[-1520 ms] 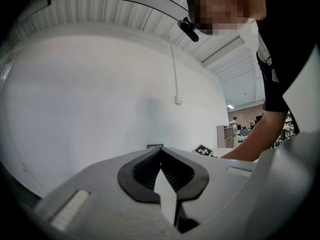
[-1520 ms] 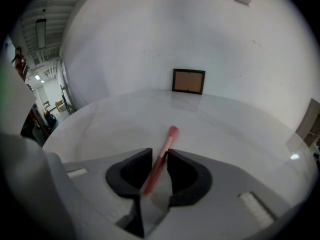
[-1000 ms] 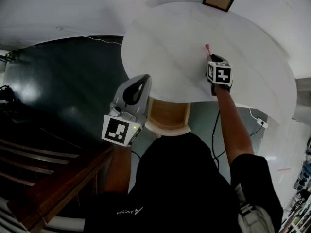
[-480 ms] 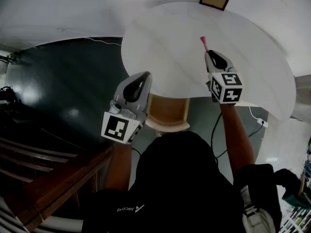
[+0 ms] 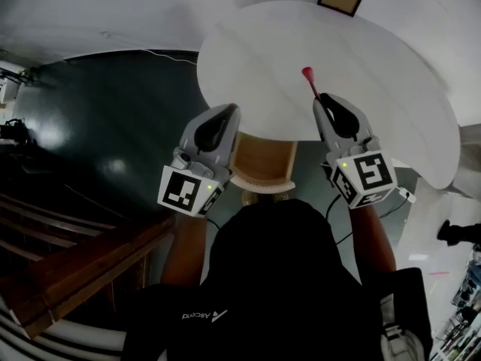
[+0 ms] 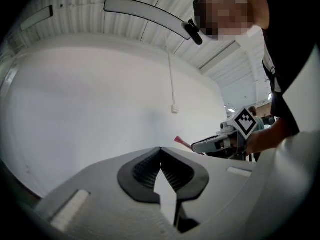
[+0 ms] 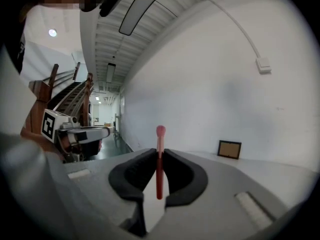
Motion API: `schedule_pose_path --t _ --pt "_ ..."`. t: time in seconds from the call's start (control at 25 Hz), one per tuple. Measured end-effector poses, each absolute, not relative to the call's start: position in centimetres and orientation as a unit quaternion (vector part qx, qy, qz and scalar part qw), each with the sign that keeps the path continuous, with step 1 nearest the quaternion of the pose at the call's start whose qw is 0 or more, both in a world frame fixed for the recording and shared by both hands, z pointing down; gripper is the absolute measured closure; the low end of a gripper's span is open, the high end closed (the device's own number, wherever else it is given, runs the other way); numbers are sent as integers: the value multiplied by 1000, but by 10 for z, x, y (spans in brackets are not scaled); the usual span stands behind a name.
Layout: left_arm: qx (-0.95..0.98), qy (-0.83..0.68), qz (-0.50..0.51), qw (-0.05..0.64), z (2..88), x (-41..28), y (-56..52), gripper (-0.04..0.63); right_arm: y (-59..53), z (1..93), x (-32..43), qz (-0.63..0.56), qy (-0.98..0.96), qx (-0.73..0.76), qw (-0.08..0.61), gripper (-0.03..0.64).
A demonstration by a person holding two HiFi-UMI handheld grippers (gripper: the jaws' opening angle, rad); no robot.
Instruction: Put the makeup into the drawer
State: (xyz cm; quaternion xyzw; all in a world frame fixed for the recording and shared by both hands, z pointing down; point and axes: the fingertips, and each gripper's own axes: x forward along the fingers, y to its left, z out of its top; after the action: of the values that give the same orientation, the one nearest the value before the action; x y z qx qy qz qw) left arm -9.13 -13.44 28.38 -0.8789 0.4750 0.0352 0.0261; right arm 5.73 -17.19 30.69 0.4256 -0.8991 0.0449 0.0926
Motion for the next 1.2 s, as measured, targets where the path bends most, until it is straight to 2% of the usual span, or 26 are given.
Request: schedule_pose_path --t 0.32,0.64,1.2 --pt "-866 498 34 22 291 -102 -113 584 -129 308 28 19 -930 349 114 566" --pt "-846 532 26 12 303 -128 -95 584 -99 347 -9 2 -954 253 163 566" --pt "-817 577 3 -19 336 -161 -65 584 -50 470 -48 -48 -943 69 322 566"
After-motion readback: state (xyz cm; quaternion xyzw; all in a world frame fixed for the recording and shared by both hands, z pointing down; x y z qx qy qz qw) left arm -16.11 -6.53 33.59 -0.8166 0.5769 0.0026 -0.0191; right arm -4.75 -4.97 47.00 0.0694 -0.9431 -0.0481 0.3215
